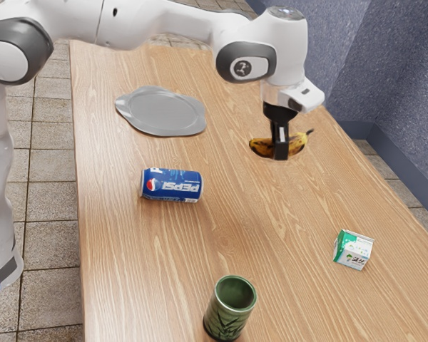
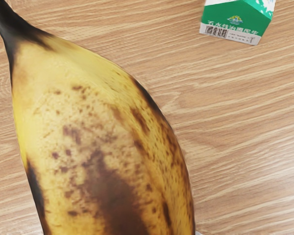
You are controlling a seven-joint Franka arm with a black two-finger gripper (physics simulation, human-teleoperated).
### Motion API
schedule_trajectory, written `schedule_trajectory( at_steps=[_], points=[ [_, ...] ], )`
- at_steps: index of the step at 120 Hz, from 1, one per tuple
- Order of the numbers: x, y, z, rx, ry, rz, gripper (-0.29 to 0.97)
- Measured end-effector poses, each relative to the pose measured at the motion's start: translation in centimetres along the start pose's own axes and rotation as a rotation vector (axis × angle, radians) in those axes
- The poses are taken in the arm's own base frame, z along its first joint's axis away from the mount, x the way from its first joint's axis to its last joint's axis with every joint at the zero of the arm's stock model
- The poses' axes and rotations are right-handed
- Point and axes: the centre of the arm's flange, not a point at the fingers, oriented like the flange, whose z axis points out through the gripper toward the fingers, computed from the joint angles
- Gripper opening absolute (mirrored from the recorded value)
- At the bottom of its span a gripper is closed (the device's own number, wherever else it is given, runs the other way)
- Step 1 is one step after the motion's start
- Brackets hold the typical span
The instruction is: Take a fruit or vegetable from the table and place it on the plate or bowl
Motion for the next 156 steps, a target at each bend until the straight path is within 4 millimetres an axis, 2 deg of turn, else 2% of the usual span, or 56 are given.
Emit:
schedule_trajectory(
  at_steps=[11, 23, 32, 42, 48, 54, 61, 73, 80, 94, 117, 132, 156],
  points=[
    [-0.8, -5.8, -1.3, 0.026, -0.012, -0.093, 0.13],
    [-3.4, -14.1, -2.0, 0.060, -0.036, -0.235, 0.13],
    [-6.7, -21.2, -1.9, 0.086, -0.067, -0.362, 0.13],
    [-11.4, -28.7, -1.6, 0.110, -0.102, -0.507, 0.13],
    [-14.1, -32.2, -1.8, 0.121, -0.116, -0.578, 0.13],
    [-16.0, -34.4, -1.5, 0.124, -0.131, -0.626, 0.13],
    [-16.5, -35.3, -0.9, 0.120, -0.143, -0.641, 0.13],
    [-15.2, -34.3, 0.8, 0.100, -0.162, -0.613, 0.13],
    [-15.1, -34.3, 1.5, 0.093, -0.172, -0.611, 0.13],
    [-16.2, -35.6, 2.6, 0.087, -0.190, -0.637, 0.13],
    [-18.6, -38.7, 5.7, 0.065, -0.233, -0.697, 0.14],
    [-20.2, -40.3, 6.8, 0.057, -0.246, -0.732, 0.14],
    [-20.7, -40.9, 7.4, 0.054, -0.250, -0.742, 0.14]
  ],
)
